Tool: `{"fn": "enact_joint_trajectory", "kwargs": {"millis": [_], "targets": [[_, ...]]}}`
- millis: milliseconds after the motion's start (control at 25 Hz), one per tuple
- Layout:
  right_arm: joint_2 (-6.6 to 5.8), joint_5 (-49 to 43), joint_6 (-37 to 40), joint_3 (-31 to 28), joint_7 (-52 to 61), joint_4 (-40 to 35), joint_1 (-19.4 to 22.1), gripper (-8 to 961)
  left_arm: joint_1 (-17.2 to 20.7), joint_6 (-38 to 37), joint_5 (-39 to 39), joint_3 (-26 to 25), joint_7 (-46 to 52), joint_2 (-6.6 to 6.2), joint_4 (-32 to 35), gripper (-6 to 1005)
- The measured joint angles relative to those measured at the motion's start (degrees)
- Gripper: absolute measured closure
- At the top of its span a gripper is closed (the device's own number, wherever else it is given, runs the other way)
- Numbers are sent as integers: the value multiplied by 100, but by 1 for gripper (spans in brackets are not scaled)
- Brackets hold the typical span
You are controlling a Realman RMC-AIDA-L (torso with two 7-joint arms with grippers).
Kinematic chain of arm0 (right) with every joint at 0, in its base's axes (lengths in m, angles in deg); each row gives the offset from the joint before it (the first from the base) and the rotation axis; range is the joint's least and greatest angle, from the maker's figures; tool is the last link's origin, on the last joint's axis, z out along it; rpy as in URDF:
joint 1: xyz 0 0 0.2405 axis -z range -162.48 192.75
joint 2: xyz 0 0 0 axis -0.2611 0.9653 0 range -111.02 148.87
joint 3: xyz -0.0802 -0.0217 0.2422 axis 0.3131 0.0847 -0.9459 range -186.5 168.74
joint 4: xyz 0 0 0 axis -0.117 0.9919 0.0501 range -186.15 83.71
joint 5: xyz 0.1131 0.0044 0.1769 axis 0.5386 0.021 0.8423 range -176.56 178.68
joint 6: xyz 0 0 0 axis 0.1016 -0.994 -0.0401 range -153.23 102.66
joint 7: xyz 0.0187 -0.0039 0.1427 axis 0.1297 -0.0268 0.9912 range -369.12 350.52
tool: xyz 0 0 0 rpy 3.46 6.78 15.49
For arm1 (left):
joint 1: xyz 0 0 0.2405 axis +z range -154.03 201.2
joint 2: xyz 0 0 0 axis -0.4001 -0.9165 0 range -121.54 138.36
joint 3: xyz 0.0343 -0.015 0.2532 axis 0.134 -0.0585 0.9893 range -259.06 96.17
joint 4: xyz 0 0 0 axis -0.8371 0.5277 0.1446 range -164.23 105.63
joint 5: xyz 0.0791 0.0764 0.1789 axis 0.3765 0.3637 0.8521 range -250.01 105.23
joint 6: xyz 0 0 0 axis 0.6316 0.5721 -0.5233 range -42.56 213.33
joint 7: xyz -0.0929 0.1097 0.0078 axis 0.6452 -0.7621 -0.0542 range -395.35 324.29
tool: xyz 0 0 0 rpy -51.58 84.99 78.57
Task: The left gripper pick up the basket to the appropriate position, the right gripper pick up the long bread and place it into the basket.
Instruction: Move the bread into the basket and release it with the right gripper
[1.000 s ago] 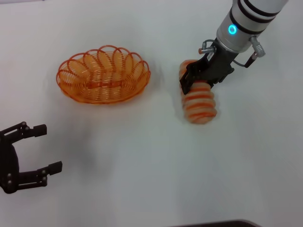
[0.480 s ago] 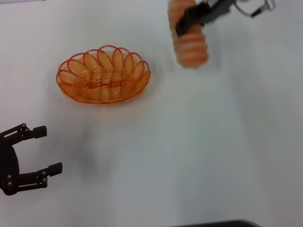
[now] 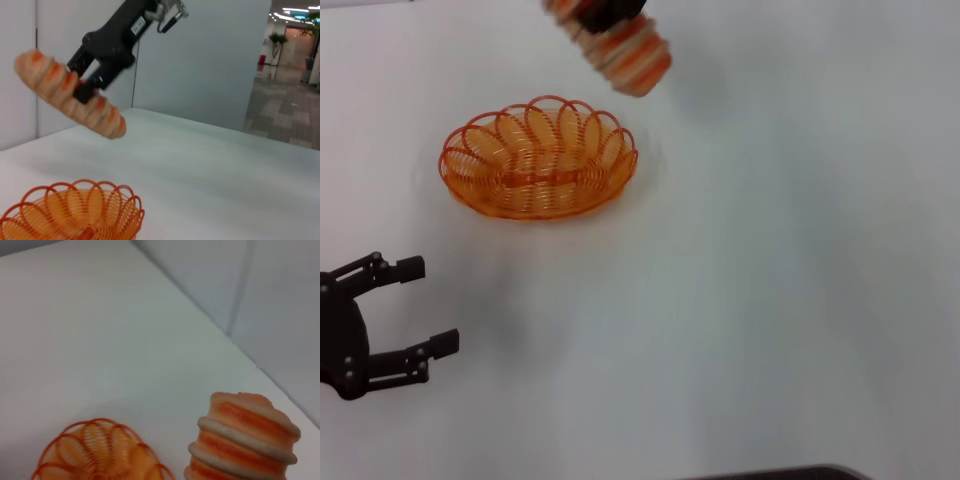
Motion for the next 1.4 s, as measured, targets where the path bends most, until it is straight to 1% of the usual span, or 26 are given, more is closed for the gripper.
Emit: {"fn": "enact_joint_trajectory", "kwargs": {"millis": [120, 280, 480, 720, 960, 1120, 1360, 1400], "targets": [[28, 262, -6, 635, -473, -51, -26, 451, -6, 9, -86, -21, 56, 9, -60, 107], [56, 404, -117, 1349, -636, -77, -52, 489, -46, 88, -162, -63, 129, 10, -196, 107], [60, 712, -267, 1816, -1152, -79, 20, 538, -79, 177, -223, -69, 196, 8, -323, 108], [67, 911, -278, 1980, -1670, -67, 131, 591, -84, 177, -337, -122, 258, 8, -370, 108], [69, 892, -256, 2049, -1640, -62, 178, 633, -82, 172, -383, -144, 272, 7, -380, 108], [69, 885, -399, 2072, -1648, -58, 227, 658, -82, 174, -418, -152, 272, 8, -412, 107], [88, 911, -681, 2113, -1818, -61, 322, 600, -99, 179, -423, -157, 276, 8, -438, 107], [91, 915, -705, 2123, -1820, -61, 327, 549, -103, 179, -423, -165, 278, 8, -440, 107]]}}
